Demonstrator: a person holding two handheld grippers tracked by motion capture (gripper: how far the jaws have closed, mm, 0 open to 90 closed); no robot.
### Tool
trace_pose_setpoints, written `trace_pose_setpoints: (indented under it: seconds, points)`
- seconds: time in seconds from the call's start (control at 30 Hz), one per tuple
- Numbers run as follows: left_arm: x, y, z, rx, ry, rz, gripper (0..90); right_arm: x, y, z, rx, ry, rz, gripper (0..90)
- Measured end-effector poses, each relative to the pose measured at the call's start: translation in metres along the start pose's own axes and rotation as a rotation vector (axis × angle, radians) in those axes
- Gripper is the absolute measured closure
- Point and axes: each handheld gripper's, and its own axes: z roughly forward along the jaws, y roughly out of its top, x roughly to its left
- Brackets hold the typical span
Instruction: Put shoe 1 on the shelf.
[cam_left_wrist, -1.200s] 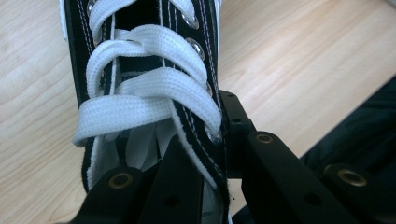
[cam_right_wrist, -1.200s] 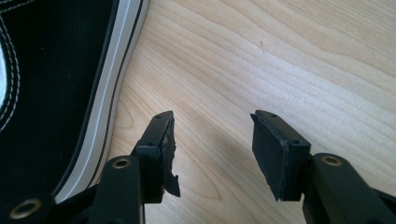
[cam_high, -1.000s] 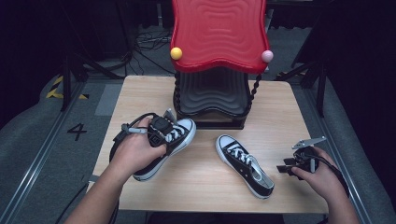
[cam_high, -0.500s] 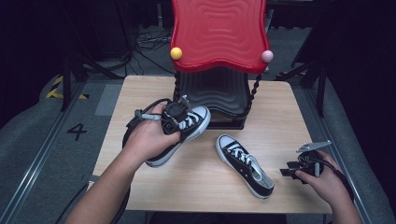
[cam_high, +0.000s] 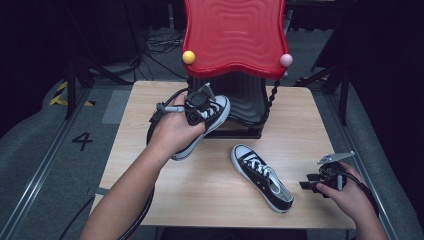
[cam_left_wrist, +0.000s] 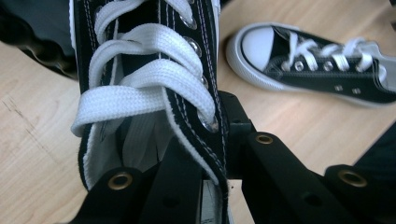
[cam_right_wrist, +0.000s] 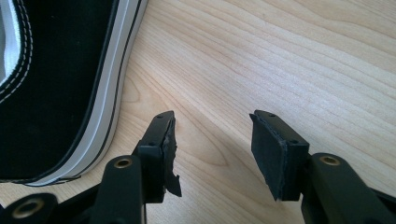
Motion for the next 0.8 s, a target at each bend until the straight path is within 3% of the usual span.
trace_pose_setpoints:
  seconds: [0.23,0.3,0.43,0.5,0.67,0.7,0.73,0.8]
  points:
    - [0.004,0.016,0.012,-0.036,0.037,-0.046,87.2,0.001,0.001,0.001,-0.003,0.005,-0.012,50.7]
    - [0.006,0.021,0.017,-0.034,0.038,-0.033,87.1,0.001,0.001,0.001,-0.005,0.006,-0.015,50.7]
    - [0.007,0.025,0.024,-0.048,0.043,-0.055,87.1,0.002,0.000,0.001,-0.003,0.009,-0.016,50.8]
    - [0.007,0.029,0.028,-0.064,0.085,-0.052,87.2,0.002,0.000,0.001,-0.002,0.011,-0.019,50.9]
    - [0.009,0.035,0.032,-0.068,0.090,-0.077,87.2,0.003,0.001,0.003,0.002,0.017,-0.020,50.6]
    - [0.011,0.036,0.033,-0.062,0.079,-0.052,87.2,0.003,0.001,0.003,0.002,0.017,-0.020,50.6]
    - [0.007,0.038,0.033,-0.064,0.083,-0.066,87.1,0.003,0.001,0.003,0.006,0.020,-0.019,50.3]
    - [0.003,0.040,0.031,-0.066,0.103,-0.055,87.1,0.004,0.000,0.005,0.022,0.027,-0.024,50.3]
